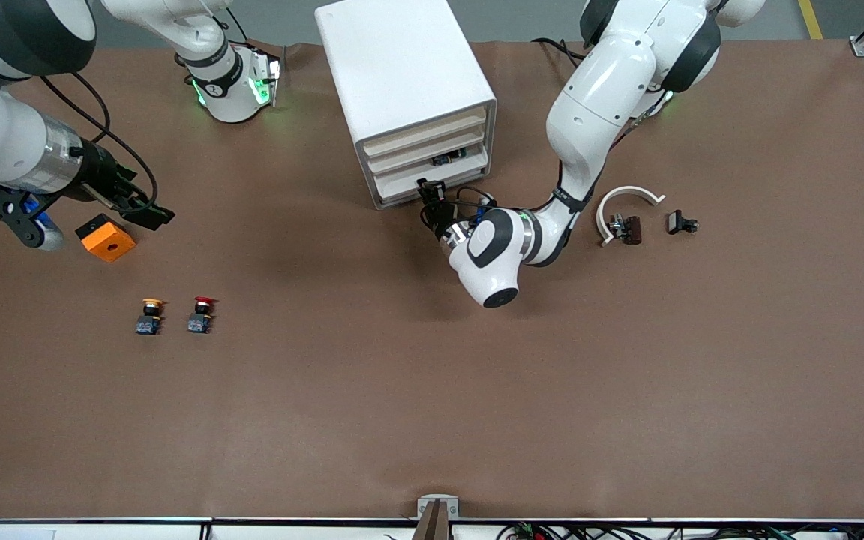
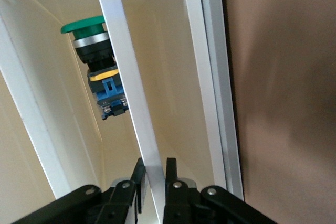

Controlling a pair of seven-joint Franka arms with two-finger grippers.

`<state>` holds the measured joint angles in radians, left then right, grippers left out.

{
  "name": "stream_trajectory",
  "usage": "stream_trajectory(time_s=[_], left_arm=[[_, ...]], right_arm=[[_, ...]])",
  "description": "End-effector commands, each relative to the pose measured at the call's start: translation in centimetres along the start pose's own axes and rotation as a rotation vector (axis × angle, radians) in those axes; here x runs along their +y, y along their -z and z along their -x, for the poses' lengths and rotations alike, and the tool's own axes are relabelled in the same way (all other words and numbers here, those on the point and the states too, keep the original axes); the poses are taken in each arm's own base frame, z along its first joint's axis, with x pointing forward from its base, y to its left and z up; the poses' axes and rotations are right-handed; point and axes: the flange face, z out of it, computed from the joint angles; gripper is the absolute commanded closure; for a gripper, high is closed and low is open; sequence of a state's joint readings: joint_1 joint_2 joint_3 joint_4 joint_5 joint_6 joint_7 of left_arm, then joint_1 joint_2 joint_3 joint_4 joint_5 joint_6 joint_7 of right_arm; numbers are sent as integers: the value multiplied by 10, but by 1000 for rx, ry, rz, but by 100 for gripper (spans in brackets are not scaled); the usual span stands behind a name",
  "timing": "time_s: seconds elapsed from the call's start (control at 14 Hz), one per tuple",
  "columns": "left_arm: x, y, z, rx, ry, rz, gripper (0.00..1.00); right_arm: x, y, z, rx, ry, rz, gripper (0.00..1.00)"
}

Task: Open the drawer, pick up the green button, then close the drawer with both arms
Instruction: 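Pull the drawer open with the left gripper while the right gripper approaches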

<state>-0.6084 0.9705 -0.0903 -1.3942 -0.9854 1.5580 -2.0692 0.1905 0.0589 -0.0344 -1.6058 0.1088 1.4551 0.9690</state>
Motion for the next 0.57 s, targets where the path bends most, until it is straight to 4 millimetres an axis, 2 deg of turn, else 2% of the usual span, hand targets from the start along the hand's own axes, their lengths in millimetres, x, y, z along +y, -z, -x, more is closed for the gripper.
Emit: stream_trajectory(time_s=[0.0,0.21,0.5], left_arm=[[10,6,-1,-5,-22,26,85],[11,16,0,-20,-23,50,94],[17,38,-6,-47,-13,85,94]], right_arm=[[-16,1,15,1,-63,-23,0],[-27,-5,24,2,-74,-17,0],[-30,-5,28,-21,-89,-33,0]])
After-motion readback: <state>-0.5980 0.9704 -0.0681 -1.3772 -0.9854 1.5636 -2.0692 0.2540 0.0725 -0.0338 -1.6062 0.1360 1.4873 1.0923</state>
